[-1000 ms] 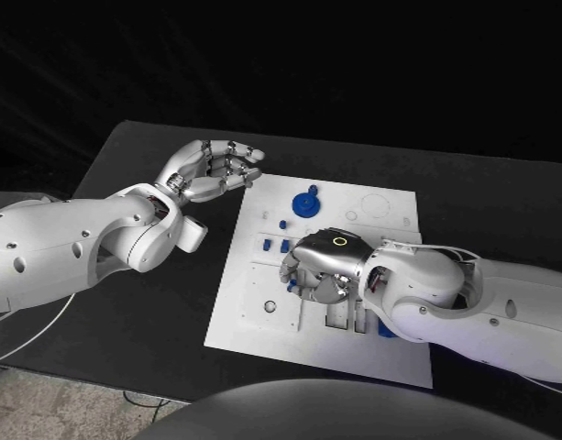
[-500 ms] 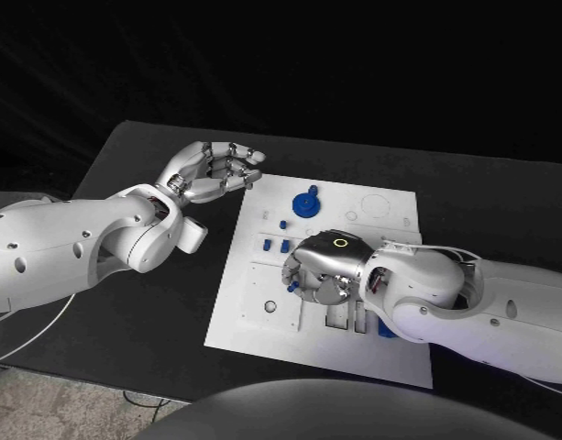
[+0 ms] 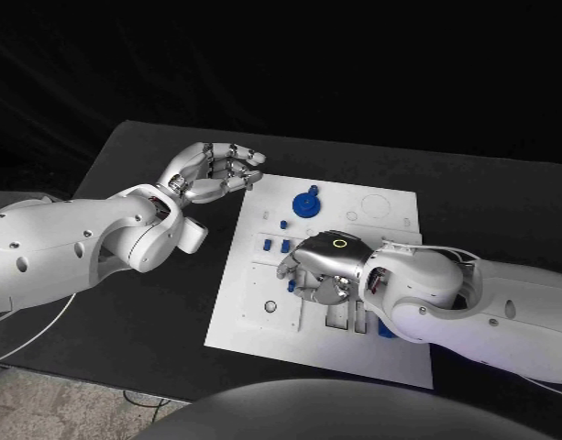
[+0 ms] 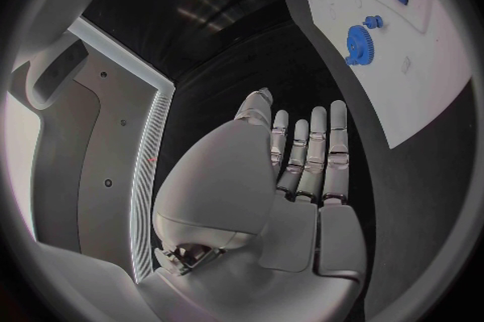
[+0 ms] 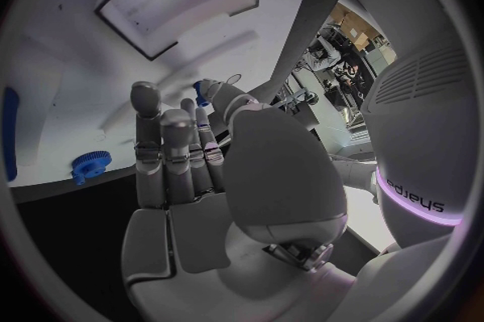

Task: Assemble the parts on the task board

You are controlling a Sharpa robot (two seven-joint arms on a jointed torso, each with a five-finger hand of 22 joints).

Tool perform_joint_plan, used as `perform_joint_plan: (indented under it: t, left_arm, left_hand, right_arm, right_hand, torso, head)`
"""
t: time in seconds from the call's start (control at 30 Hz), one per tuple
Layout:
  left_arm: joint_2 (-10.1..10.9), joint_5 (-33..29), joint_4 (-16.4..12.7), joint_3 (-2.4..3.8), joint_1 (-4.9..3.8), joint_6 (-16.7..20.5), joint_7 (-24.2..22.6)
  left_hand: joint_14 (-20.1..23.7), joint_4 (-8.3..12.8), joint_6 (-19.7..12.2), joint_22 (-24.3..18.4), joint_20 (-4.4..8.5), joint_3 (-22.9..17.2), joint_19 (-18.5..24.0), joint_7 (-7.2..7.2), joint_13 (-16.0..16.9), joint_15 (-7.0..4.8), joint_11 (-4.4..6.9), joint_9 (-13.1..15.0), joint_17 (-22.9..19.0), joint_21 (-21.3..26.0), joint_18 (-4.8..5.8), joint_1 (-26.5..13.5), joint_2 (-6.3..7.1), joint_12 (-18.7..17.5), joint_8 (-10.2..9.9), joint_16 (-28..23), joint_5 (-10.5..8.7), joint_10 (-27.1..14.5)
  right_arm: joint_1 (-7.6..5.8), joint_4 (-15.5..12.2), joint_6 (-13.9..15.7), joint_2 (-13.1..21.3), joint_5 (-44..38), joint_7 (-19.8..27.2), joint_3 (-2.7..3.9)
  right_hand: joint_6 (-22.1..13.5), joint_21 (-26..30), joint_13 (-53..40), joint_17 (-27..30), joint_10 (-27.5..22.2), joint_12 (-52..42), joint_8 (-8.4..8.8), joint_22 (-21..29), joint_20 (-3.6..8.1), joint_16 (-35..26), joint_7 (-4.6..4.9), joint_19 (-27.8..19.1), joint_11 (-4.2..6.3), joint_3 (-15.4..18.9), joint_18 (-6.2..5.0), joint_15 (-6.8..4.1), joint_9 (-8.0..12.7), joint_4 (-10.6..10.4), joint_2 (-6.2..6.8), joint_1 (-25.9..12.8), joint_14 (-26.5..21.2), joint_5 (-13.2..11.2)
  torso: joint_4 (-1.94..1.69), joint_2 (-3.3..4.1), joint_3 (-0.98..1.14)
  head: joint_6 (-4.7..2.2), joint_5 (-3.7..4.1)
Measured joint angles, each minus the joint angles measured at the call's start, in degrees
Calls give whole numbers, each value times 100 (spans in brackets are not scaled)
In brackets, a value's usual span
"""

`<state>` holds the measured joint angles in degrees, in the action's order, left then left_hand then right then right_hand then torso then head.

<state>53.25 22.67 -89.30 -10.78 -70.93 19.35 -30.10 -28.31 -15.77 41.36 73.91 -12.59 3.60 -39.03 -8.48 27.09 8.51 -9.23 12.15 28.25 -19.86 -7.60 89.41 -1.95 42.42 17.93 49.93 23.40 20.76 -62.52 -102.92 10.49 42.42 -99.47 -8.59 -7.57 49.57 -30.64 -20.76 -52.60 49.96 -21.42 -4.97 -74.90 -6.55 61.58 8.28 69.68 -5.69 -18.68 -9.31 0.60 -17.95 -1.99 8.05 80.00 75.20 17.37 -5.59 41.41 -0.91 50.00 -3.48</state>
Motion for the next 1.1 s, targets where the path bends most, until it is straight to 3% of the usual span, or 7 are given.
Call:
perform_joint_plan:
  t: [0.27,0.53,0.67,0.77,0.87,0.97,1.1]
  left_arm:
    - [-15,0,10,-2,4,-22,28]
    - [-18,0,13,-4,5,-39,52]
    - [-19,1,11,-4,6,-44,61]
    - [-20,1,10,-5,6,-46,68]
    - [-30,1,9,-6,6,-46,72]
    - [-58,1,10,-6,6,-46,76]
    - [-86,1,12,-6,6,-47,78]
  left_hand:
    - [0,0,0,0,0,0,0,0,1,0,0,0,0,0,0,23,-23,0,0,0,0,0]
    - [0,0,0,-1,0,0,0,0,1,0,0,0,0,0,0,22,-22,0,0,0,0,0]
    - [0,0,0,-1,0,0,0,0,1,0,0,0,0,0,0,22,-22,0,0,0,0,0]
    - [0,0,-1,-1,0,0,0,1,1,0,0,-5,0,0,0,22,-22,0,0,0,0,0]
    - [0,0,0,-1,0,0,0,1,1,0,0,-5,0,0,0,22,-22,0,0,0,0,0]
    - [0,0,-1,7,-21,0,-21,1,-14,0,0,-5,1,0,1,45,0,0,0,0,0,0]
    - [0,0,-1,7,-21,0,-21,1,-14,0,0,-4,1,0,1,45,0,0,0,0,0,0]
  right_arm:
    - [1,2,10,29,4,5,0]
    - [-34,-171,140,356,54,10,12]
    - [-258,-361,237,697,178,9,36]
    - [-532,-503,274,1007,318,-14,55]
    - [-723,-580,279,1273,418,-62,65]
    - [-842,-610,274,1514,499,-132,67]
    - [-911,-555,216,1733,585,-238,58]
  right_hand:
    - [-247,387,-5,150,-631,-28,77,-4,-2,-74,-136,-85,-58,490,0,-18,164,-296,24,-174,-121,-795]
    - [-268,616,-65,231,-887,-340,73,-4,-21,-106,-27,-103,-51,1006,0,-10,253,-721,53,-85,-173,-1052]
    - [-135,588,-84,180,-887,-484,-38,-4,-19,-37,88,-54,-50,1100,-1,-10,256,-816,-6,57,-173,-935]
    - [3,431,-59,96,-900,-518,-94,-3,-42,56,89,50,-63,1109,0,54,260,-890,-35,86,-109,-804]
    - [115,390,132,83,-1113,-320,-101,-3,-43,76,77,108,-97,1179,-1,60,299,-1051,36,156,-77,-760]
    - [145,390,470,88,-1206,-49,-76,-3,-73,104,89,178,-141,1286,0,91,389,-1408,184,304,-47,-760]
    - [145,390,710,90,-1287,127,-15,-3,-73,104,89,178,-175,1437,1,91,462,-1509,316,204,-47,-867]
  torso:
    - [-2,3,3]
    - [-2,4,4]
    - [-2,4,4]
    - [4,4,1]
    - [2,2,-1]
    - [-9,-1,-3]
    - [-12,4,-1]
  head:
    - [0,9]
    - [0,16]
    - [0,37]
    - [0,63]
    - [0,99]
    - [0,144]
    - [0,154]
